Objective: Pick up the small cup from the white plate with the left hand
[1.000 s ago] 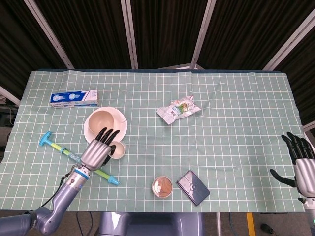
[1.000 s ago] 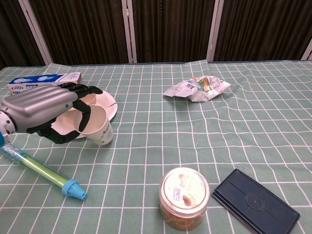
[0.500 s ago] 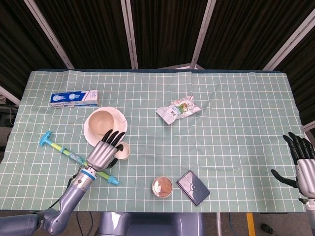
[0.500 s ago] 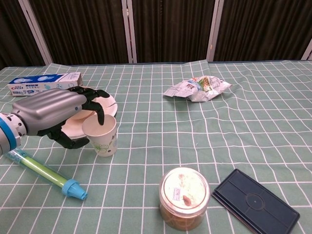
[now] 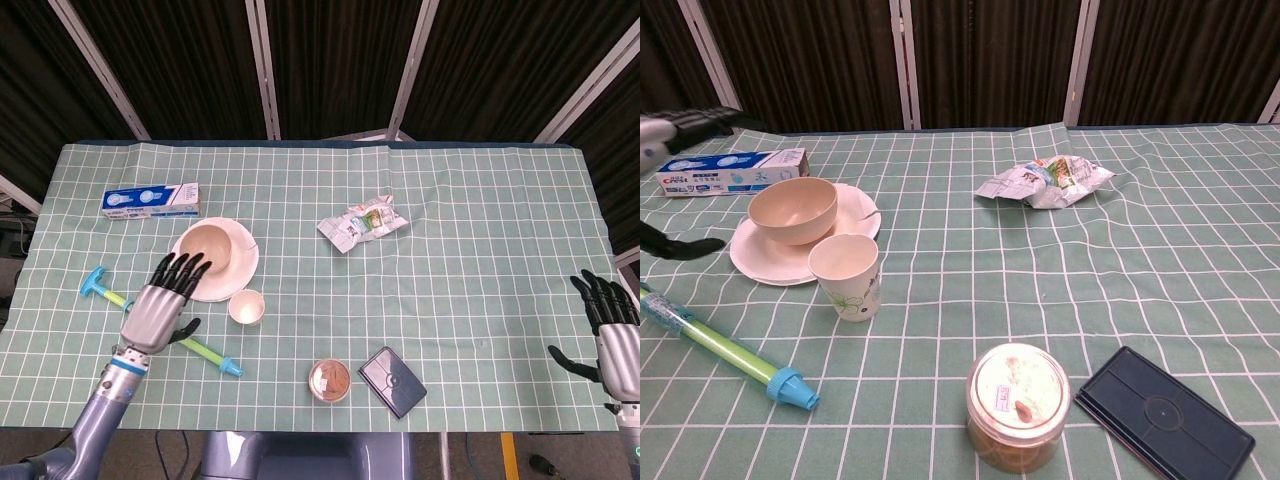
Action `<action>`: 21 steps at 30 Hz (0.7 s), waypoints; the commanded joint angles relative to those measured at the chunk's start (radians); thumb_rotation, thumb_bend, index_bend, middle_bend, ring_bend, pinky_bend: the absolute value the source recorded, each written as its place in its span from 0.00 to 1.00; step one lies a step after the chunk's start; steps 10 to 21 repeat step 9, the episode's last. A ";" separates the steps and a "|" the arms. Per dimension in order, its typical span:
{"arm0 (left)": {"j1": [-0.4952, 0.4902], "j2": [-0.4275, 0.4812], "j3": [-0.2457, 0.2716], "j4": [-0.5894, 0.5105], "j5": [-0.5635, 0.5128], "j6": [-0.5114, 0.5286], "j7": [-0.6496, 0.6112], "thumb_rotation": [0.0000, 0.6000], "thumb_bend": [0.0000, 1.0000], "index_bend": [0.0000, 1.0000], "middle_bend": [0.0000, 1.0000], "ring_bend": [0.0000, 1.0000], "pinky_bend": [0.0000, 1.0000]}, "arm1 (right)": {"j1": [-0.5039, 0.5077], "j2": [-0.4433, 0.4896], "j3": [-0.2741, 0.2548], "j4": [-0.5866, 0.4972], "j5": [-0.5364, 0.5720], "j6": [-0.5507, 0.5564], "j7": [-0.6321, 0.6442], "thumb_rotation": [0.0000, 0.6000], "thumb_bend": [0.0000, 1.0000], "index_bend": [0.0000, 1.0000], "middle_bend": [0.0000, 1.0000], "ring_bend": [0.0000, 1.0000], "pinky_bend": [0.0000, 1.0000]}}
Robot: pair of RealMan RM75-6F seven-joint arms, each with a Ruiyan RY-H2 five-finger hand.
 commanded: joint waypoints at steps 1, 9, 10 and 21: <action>0.107 0.080 0.045 -0.009 0.037 0.129 -0.042 1.00 0.26 0.00 0.00 0.00 0.00 | 0.005 -0.006 0.000 0.002 0.007 -0.012 -0.011 1.00 0.09 0.01 0.00 0.00 0.00; 0.262 0.159 0.089 0.058 0.024 0.285 -0.112 1.00 0.21 0.00 0.00 0.00 0.00 | 0.012 -0.023 -0.003 0.000 -0.001 -0.017 -0.050 1.00 0.09 0.01 0.00 0.00 0.00; 0.262 0.159 0.089 0.058 0.024 0.285 -0.112 1.00 0.21 0.00 0.00 0.00 0.00 | 0.012 -0.023 -0.003 0.000 -0.001 -0.017 -0.050 1.00 0.09 0.01 0.00 0.00 0.00; 0.262 0.159 0.089 0.058 0.024 0.285 -0.112 1.00 0.21 0.00 0.00 0.00 0.00 | 0.012 -0.023 -0.003 0.000 -0.001 -0.017 -0.050 1.00 0.09 0.01 0.00 0.00 0.00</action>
